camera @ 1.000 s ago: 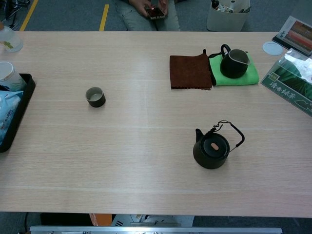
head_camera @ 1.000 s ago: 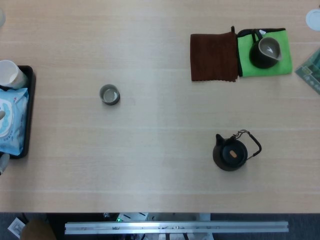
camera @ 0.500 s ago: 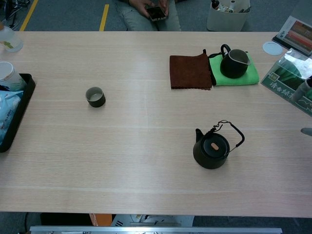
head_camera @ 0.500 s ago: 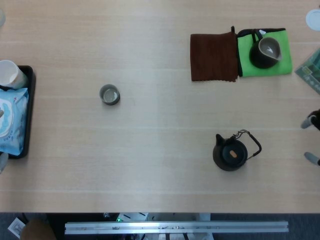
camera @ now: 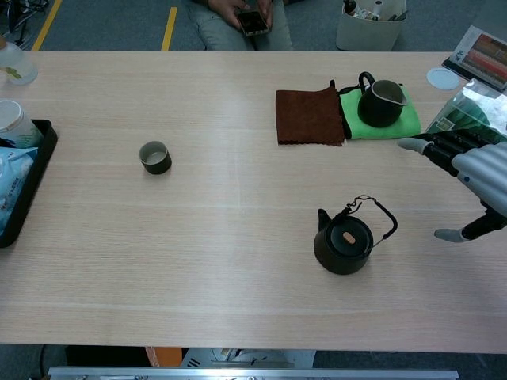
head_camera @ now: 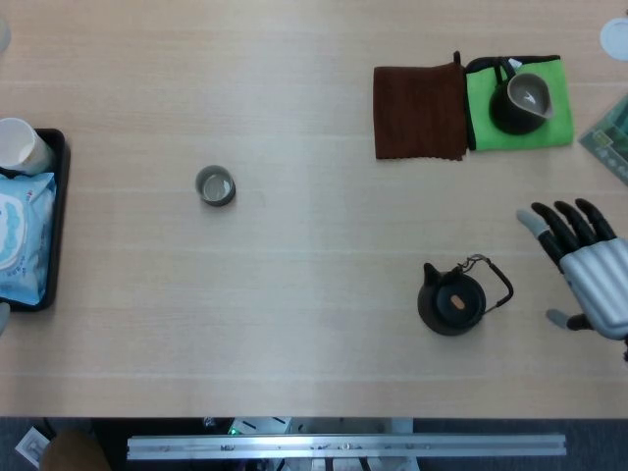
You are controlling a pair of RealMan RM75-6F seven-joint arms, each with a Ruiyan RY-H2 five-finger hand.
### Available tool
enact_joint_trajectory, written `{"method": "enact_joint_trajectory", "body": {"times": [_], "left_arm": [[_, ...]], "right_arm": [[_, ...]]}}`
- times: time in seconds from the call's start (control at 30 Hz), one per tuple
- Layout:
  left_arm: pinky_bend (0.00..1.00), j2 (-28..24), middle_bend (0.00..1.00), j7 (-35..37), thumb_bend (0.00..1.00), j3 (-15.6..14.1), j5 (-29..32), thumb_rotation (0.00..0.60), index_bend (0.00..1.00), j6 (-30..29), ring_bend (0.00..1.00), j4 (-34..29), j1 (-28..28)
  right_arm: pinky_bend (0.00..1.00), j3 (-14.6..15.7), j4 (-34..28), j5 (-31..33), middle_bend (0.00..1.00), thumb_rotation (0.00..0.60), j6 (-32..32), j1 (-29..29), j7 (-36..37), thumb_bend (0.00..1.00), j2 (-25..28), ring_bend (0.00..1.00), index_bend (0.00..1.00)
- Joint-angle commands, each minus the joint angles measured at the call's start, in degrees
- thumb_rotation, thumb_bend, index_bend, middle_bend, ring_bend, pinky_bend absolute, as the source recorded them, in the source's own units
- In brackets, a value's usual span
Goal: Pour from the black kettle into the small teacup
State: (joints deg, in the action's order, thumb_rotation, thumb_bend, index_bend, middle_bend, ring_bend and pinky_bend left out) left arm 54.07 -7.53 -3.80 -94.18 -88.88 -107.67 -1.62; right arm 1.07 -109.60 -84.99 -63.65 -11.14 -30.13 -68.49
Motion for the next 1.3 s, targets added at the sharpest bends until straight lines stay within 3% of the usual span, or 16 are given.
{"method": "enact_joint_trajectory", "body": {"times": [0.03,0.9,1.3], "left_arm": [[0.04,0.01,0.07,0.33,0.30,-0.03,0.02,0.600,0.14,0.03,0.01,0.13,-0.02],[0.04,-0.52,0.07,1.64,0.30,0.08,0.10,0.600,0.14,-0.59,0.01,1.08,-0.34],[0.04,-1.13,0.07,2.09,0.30,0.09,0.26,0.600,0.14,-1.23,0.01,1.39,-0.77]], "right_arm": [[0.00,0.01,0.73,2.37,0.03,0.600,1.75,-1.36,-2.63,0.00,-2.22,0.00,0.00],[0.00,-3.40,6.84,17.63,0.02,0.600,3.90,-9.37,-13.87,0.00,-13.99,0.00,0.00],[0.00,-7.31,10.80,23.30,0.02,0.600,2.80,-14.01,-14.82,0.00,-18.26,0.00,0.00]]}}
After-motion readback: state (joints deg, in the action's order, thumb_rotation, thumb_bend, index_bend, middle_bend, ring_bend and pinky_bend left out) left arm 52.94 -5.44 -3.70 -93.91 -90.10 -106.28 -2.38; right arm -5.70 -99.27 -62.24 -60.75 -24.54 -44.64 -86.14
